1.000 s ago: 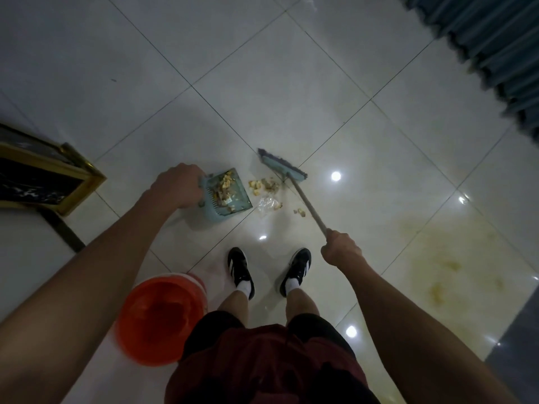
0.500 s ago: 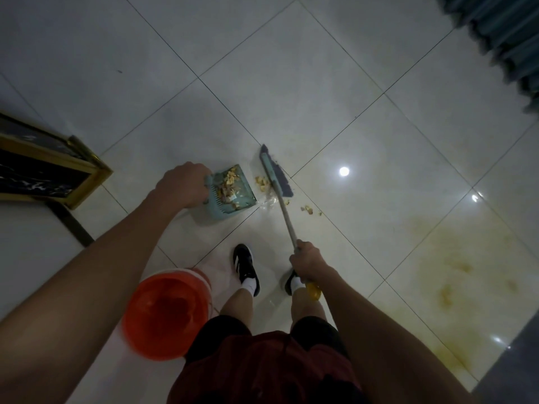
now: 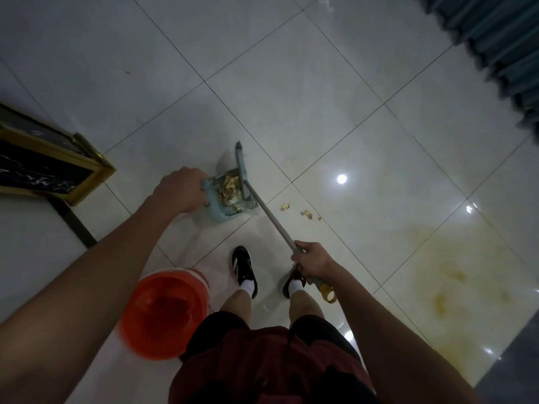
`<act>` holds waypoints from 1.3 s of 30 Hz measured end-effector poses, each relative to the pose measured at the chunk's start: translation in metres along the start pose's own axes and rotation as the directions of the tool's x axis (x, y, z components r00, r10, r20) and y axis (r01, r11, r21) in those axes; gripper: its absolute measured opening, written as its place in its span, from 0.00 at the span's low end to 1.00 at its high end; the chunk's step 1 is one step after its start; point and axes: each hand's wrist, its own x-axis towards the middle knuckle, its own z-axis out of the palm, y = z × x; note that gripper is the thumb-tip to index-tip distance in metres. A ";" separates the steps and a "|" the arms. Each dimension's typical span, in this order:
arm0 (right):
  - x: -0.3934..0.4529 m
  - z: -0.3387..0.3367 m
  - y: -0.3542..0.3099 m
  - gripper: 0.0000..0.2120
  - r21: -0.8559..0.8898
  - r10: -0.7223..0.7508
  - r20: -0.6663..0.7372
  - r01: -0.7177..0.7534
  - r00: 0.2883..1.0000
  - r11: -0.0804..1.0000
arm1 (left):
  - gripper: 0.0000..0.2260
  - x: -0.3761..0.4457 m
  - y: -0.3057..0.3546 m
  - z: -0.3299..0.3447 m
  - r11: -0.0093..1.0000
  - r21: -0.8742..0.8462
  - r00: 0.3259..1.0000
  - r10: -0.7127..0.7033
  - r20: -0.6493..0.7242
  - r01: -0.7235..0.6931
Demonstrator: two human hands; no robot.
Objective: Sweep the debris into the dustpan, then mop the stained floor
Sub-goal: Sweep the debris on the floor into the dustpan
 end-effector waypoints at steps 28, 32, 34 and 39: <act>0.026 0.037 -0.016 0.17 -0.391 -0.093 0.016 0.092 0.996 0.916 | 0.08 -0.008 -0.044 0.008 0.996 -0.043 0.997 -0.077 0.011 0.078; 0.015 0.042 -0.005 0.24 -0.251 -0.088 0.016 0.089 0.996 0.964 | 0.11 -0.006 -0.044 0.004 0.995 -0.054 0.997 -0.078 0.019 0.079; 0.012 0.041 -0.001 0.25 -0.230 -0.107 -0.019 0.099 0.994 0.968 | 0.13 -0.007 -0.047 0.002 0.995 -0.059 0.997 -0.078 0.018 0.079; 0.002 0.031 0.010 0.26 -0.241 -0.096 -0.106 0.068 0.990 0.968 | 0.08 -0.020 -0.044 0.000 0.998 -0.051 0.998 -0.032 0.050 0.034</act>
